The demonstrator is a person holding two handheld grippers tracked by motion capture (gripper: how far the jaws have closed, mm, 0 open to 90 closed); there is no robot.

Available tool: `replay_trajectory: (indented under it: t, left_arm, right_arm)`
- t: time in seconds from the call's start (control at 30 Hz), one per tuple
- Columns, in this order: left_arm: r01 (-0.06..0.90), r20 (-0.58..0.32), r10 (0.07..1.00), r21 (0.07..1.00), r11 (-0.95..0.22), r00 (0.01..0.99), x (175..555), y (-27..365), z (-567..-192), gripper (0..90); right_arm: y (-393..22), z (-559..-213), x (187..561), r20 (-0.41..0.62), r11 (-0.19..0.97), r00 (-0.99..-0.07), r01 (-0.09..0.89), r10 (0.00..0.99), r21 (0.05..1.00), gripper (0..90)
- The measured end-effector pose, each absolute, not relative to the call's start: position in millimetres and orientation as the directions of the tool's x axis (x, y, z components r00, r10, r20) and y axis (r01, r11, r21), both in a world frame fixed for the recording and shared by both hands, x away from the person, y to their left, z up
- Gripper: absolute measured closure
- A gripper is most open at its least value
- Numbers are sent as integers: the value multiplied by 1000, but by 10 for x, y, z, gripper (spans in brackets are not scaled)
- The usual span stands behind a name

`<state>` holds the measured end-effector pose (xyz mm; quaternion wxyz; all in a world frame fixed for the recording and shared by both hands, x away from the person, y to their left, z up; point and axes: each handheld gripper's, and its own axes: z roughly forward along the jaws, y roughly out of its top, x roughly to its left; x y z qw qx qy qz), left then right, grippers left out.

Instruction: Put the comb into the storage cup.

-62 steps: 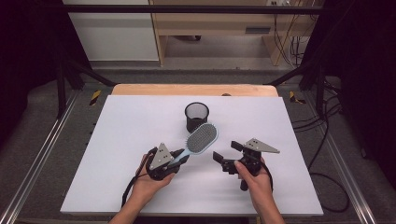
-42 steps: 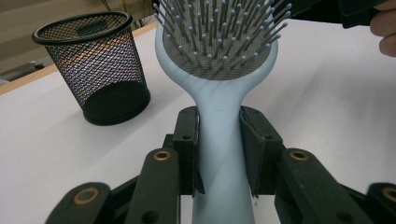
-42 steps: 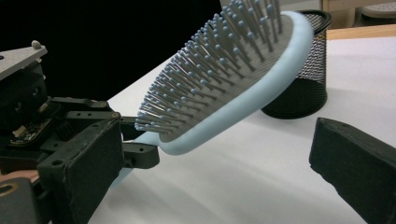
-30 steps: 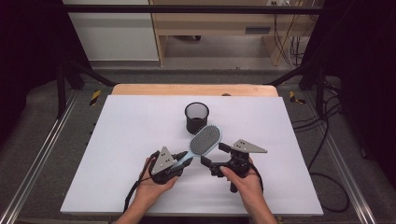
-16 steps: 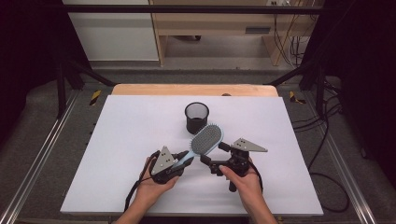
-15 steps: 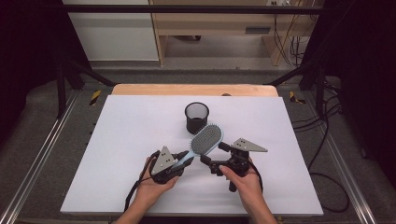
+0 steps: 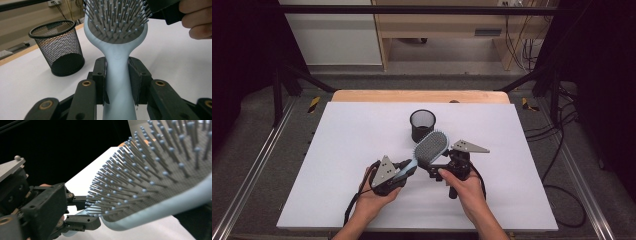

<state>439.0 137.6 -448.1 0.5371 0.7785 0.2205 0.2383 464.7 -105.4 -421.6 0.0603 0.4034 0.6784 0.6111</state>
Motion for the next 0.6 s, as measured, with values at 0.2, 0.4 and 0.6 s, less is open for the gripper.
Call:
replay_trajectory:
  t: [0.2, 0.4, 0.6]
  left_arm:
    - [80, 138, 610, 945, -316, 781, 4401, 1423, -4443, 692]
    - [86, 139, 618, 944, -320, 774, 4424, 1441, -4465, 693]
    - [83, 139, 616, 944, -318, 776, 4423, 1449, -4467, 692]
  right_arm:
    - [-1031, -4232, 4763, 463, -109, -650, 508, 603, 854, 87]
    - [-1038, -4257, 4798, 490, -144, -645, 513, 586, 847, 150]
    - [-1039, -4267, 4800, 498, -159, -643, 511, 581, 845, 172]
